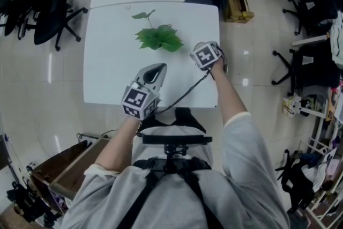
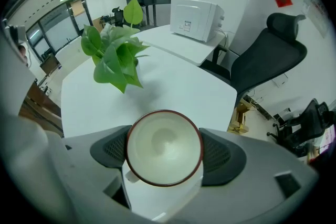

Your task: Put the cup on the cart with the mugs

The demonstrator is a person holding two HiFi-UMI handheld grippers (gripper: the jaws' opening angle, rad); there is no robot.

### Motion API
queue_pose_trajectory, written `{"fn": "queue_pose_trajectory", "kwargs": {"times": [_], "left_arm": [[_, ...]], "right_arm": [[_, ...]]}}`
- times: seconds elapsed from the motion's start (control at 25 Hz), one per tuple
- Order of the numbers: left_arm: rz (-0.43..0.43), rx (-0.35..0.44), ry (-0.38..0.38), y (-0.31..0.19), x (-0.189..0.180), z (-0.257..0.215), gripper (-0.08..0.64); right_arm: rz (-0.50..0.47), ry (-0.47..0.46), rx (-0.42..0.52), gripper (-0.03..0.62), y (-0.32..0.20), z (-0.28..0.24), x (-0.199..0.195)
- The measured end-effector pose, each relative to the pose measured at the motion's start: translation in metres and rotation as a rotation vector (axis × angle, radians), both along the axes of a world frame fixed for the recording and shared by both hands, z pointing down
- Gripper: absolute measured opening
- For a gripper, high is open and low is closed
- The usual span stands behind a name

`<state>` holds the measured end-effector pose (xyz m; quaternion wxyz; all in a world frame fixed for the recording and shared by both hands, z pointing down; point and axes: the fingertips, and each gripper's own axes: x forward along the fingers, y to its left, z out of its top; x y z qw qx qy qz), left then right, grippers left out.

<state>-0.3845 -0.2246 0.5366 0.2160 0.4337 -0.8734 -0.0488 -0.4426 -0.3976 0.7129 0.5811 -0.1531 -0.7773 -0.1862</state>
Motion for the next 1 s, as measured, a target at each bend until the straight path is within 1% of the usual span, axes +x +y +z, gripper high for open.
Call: {"fn": "queue_pose_trajectory", "kwargs": {"times": [0.08, 0.24, 0.36, 0.48, 0.6, 0.72, 0.84, 1.0], "left_arm": [[0.016, -0.003, -0.003, 0.000, 0.001, 0.001, 0.003], [0.046, -0.012, -0.010, 0.001, 0.002, -0.001, 0.003], [0.064, -0.023, -0.012, 0.004, 0.002, -0.001, 0.003], [0.088, -0.027, -0.019, 0.007, 0.004, -0.003, 0.003], [0.117, -0.030, -0.024, 0.012, 0.006, -0.003, 0.005], [0.130, -0.025, -0.028, 0.019, 0.006, -0.003, 0.003], [0.145, -0.019, -0.030, 0.024, 0.006, -0.007, 0.003], [0.175, 0.008, -0.051, 0.026, 0.005, -0.021, 0.003]], "right_arm": [[0.011, -0.005, -0.016, 0.408, 0.003, -0.012, 0.009], [0.021, -0.048, -0.090, 0.408, 0.018, -0.040, 0.025], [0.037, -0.118, -0.142, 0.408, 0.028, -0.066, 0.035], [0.067, -0.211, -0.159, 0.408, 0.032, -0.096, 0.044], [0.116, -0.305, -0.184, 0.408, 0.036, -0.126, 0.059], [0.188, -0.404, -0.208, 0.408, 0.037, -0.151, 0.075], [0.260, -0.478, -0.232, 0.408, 0.039, -0.169, 0.090], [0.345, -0.572, -0.247, 0.408, 0.036, -0.187, 0.102]]}}
